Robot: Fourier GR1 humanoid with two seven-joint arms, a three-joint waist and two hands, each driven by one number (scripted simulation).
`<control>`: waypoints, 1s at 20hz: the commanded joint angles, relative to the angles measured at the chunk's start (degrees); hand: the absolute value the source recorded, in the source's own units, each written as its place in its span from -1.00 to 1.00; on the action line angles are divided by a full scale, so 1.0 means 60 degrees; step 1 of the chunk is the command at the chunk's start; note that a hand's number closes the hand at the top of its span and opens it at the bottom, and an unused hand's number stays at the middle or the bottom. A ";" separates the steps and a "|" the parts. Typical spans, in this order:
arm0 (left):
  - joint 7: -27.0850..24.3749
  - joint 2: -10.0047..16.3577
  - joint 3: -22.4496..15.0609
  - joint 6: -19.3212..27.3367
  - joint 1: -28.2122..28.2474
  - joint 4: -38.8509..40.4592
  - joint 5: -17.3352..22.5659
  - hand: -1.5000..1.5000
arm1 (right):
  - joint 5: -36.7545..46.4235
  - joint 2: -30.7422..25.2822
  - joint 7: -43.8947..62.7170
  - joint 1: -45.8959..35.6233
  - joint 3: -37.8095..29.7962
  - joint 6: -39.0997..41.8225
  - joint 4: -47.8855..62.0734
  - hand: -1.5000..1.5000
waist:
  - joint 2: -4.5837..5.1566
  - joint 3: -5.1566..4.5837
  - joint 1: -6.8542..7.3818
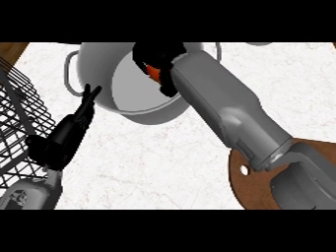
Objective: Pick the tomato from the cutting board and place it in the pot
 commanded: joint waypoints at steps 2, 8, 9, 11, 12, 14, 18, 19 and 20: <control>0.0620 -0.0055 -0.0386 -0.0392 0.0392 0.1160 0.0085 0.00 | 0.0283 0.0124 0.1132 0.0278 0.0596 0.0941 0.0679 -1.00 | 0.0246 -0.0137 0.0150; 0.0712 -0.0513 -0.0648 -0.0315 0.0306 0.1067 0.0110 0.00 | -0.1317 0.0128 0.0498 0.1115 -0.0413 0.0537 -0.0451 -1.00 | 0.0345 -0.0101 0.0465; 0.0829 -0.0541 -0.0770 -0.0240 0.0230 0.1127 -0.0065 0.00 | -0.1789 0.0128 0.0237 0.0907 -0.0917 0.0462 -0.0606 -1.00 | 0.0331 -0.0086 0.0302; 0.0888 -0.0401 -0.0675 -0.0308 0.0278 0.1064 -0.0045 0.00 | -0.2601 0.0129 -0.0138 0.1065 -0.1562 0.0158 -0.1027 -1.00 | 0.0285 -0.0075 0.0311; 0.0906 -0.0362 -0.0548 -0.0372 0.0109 0.1048 0.0058 0.00 | -0.3102 0.0128 -0.0147 0.1184 -0.1985 0.0083 -0.1049 -1.00 | 0.0339 -0.0074 0.0361; 0.0753 -0.0485 -0.0526 -0.0388 0.0243 0.1163 0.0142 0.00 | -0.3797 0.0127 -0.0343 0.1459 -0.2517 -0.0265 -0.1213 -1.00 | 0.0311 -0.0082 0.0279; 0.0925 -0.0232 -0.0458 -0.0445 0.0412 0.1077 0.0025 0.00 | -0.5059 0.0128 -0.0018 0.1357 -0.3611 -0.0962 -0.1253 -1.00 | 0.0173 -0.0085 0.0234; 0.0770 -0.0360 -0.0442 -0.0359 0.0620 0.1121 0.0053 0.00 | -0.5278 0.0129 0.0004 0.1132 -0.3942 -0.1220 -0.1318 -1.00 | 0.0149 -0.0090 0.0149; 0.0772 -0.0393 -0.0371 -0.0373 0.0386 0.1297 0.0070 0.00 | -0.5531 0.0129 0.0148 0.0926 -0.4180 -0.1272 -0.1195 -1.00 | 0.0212 -0.0098 0.0136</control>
